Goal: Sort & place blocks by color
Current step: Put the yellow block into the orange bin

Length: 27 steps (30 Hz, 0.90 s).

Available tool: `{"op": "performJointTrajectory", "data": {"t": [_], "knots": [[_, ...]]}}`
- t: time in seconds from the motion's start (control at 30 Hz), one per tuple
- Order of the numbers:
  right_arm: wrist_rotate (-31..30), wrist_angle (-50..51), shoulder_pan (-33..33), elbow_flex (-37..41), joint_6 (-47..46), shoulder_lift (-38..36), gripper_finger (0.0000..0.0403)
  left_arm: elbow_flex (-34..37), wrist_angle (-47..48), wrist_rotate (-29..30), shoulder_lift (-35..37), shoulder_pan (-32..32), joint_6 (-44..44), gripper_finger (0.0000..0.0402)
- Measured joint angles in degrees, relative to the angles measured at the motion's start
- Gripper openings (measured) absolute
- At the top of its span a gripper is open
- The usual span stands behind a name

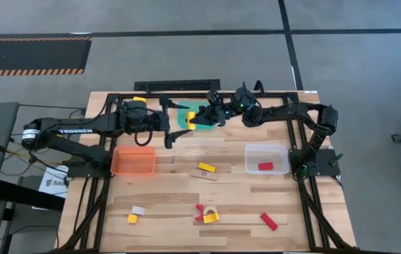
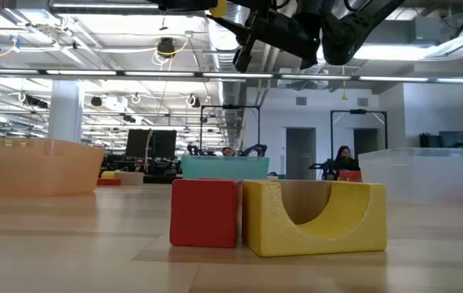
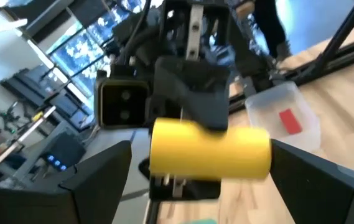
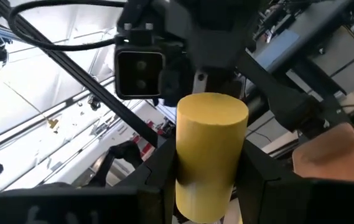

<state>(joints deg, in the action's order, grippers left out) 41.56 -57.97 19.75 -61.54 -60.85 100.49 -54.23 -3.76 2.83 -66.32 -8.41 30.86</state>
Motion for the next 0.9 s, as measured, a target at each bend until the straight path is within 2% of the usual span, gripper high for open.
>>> {"op": "performJointTrajectory", "data": {"t": [0.23, 0.43, 0.53, 0.73, 0.9], "knots": [[0.0, 1.5, -0.4, 0.0, 0.9, 0.0, 0.0123, 0.0, 0.6, -3.8, -1.3, -1.0, -3.1, 0.0355], [-0.3, 1.6, -0.3, 0.0, 0.9, 0.0, 0.0123, 0.0, -0.2, -4.1, -1.9, -1.0, -2.9, 0.0352], [-0.2, 1.7, -0.3, 0.0, 0.9, 0.0, 0.0123, 0.0, -0.2, -4.0, -2.2, -1.0, -2.8, 0.0334], [0.0, 1.7, -0.3, 0.0, 0.8, 0.0, 0.0125, 0.0, -0.9, -4.0, -2.2, -1.0, 0.6, 0.0256], [0.1, 1.6, -0.1, 0.0, 0.5, 0.0, 0.0153, 0.1, -1.4, -4.0, -2.2, -1.0, 0.9, 0.0255]]}}
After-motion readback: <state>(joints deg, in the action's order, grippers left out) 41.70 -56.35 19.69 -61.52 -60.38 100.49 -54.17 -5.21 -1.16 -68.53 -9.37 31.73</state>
